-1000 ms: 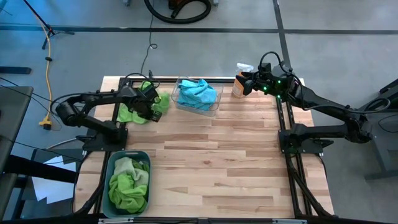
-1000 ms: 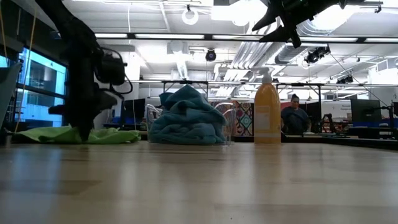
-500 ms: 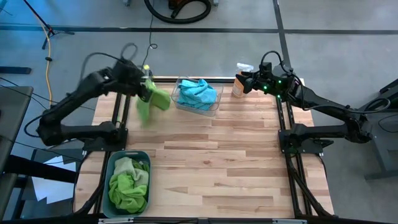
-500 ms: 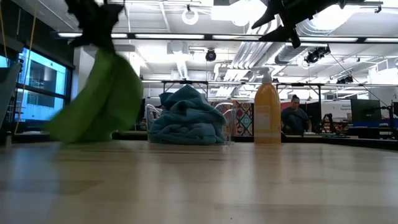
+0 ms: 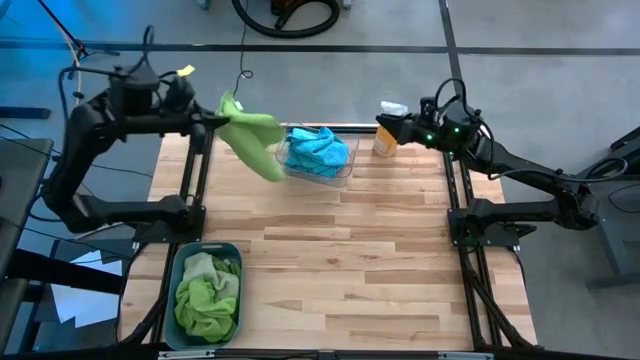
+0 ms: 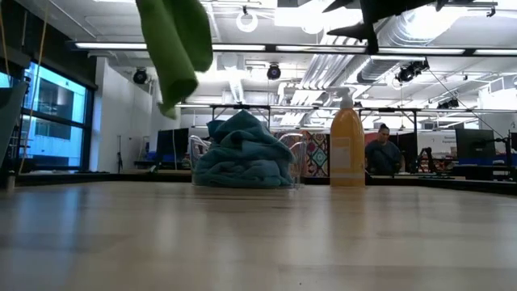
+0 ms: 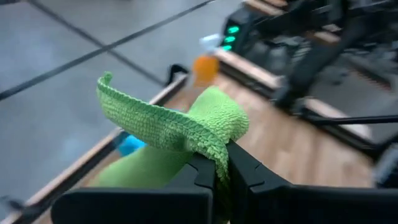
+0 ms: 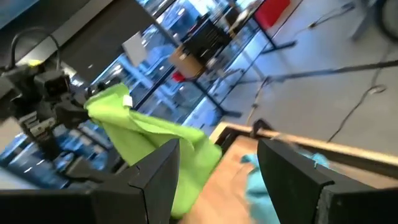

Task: Sort microfiber towel by color & place in baskets
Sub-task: Put the green microfiber towel into the blue bin

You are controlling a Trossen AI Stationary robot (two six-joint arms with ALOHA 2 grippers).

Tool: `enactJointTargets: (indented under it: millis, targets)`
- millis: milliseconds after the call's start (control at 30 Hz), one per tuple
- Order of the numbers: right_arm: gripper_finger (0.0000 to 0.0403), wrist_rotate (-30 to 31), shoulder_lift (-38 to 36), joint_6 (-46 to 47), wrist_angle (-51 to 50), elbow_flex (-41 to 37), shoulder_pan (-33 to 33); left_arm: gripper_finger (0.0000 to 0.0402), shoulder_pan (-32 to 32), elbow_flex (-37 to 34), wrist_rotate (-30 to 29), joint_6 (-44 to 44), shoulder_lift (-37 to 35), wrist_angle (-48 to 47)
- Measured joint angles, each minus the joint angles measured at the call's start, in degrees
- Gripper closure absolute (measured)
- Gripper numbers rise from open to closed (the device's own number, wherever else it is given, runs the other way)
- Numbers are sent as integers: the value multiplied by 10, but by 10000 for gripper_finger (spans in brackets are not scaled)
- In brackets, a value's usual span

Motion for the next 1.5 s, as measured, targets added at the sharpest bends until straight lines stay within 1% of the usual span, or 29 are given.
enactJointTargets:
  millis: [133, 333, 467, 600, 700, 800, 867, 967, 1067, 1167, 1300, 1400, 1500]
  targets:
    - [187, -37, 0, 3, -6, 0, 5, 401, -51, 32, 32, -40, -2, -10]
    - [187, -45, 0, -21, -27, 0, 30, 401, -184, 52, 34, -142, -6, -4]
    - [187, -56, 0, -22, -55, 0, 47, 401, -290, 52, 31, -203, 0, 37]
    - [187, -82, 0, -37, -74, 0, 68, 401, -386, 52, 18, -247, 21, 115]
    - [187, -85, 0, -37, -75, 0, 88, 401, -452, 52, 18, -252, 45, 177]
    - [187, -85, 0, -33, -72, 0, 110, 401, -510, 52, 21, -250, 69, 186]
    - [187, -85, 0, -19, -72, 0, 125, 401, -543, 52, 32, -258, 83, 171]
    - [187, -81, 0, -4, -72, 0, 150, 401, -597, 52, 62, -300, 98, 141]
    - [187, -49, 0, 6, -72, 0, 174, 401, -657, 52, 67, -347, 101, 112]
    - [187, 3, 0, 13, -72, 0, 196, 401, -716, 52, 43, -390, 98, 76]
    - [187, 59, 0, 16, -72, 0, 216, 401, -781, 52, -13, -439, 96, -16]
    - [187, 87, 0, 31, -72, 0, 227, 401, -814, 50, -19, -475, 99, -97]
    - [187, 99, 0, 38, -72, 0, 237, 401, -836, 41, -12, -513, 100, -177]
